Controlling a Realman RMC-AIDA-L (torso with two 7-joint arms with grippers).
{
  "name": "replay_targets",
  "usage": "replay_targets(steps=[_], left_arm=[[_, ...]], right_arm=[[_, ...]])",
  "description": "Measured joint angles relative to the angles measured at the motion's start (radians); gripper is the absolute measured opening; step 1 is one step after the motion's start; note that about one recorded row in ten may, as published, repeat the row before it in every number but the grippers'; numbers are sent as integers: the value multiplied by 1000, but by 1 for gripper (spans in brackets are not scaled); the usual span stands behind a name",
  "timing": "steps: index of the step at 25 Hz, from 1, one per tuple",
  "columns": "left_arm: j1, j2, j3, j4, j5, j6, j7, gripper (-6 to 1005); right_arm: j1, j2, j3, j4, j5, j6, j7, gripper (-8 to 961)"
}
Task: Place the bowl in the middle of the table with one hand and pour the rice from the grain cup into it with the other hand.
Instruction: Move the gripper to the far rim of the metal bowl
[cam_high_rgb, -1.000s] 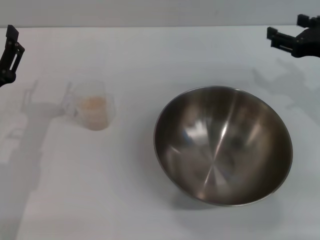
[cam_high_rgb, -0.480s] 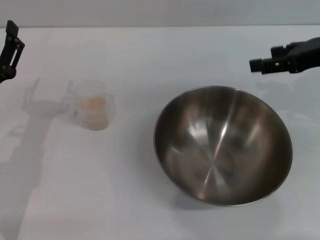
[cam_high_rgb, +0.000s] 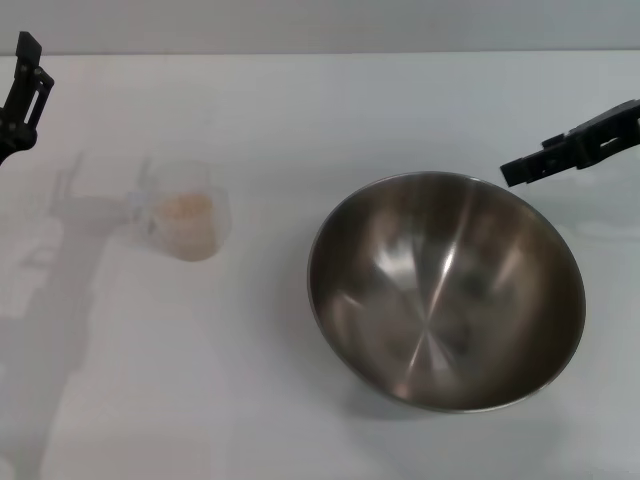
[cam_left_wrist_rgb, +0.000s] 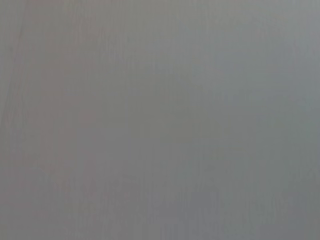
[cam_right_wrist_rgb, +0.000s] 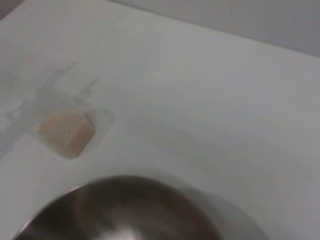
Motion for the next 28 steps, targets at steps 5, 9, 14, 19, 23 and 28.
replay_targets(steps=[5, 9, 14, 19, 23, 28], left_arm=[[0, 0, 0, -2, 0, 0, -3, 817], [0, 0, 0, -2, 0, 0, -4, 816], [0, 0, 0, -3, 0, 0, -4, 815], [0, 0, 0, -5, 0, 0, -4, 814], [0, 0, 0, -3, 0, 0, -4, 813], [1, 0, 0, -4, 0, 5, -4, 812]], right_arm=[[58, -1, -10, -101, -61, 3, -4, 759], [85, 0, -18, -147, -83, 0, -11, 757], [113, 3, -49, -217, -85, -18, -19, 755], [139, 3, -69, -310, -109, -57, -25, 753], [145, 5, -69, -336, -122, -74, -30, 751], [140, 6, -67, -337, -124, -95, -23, 749]])
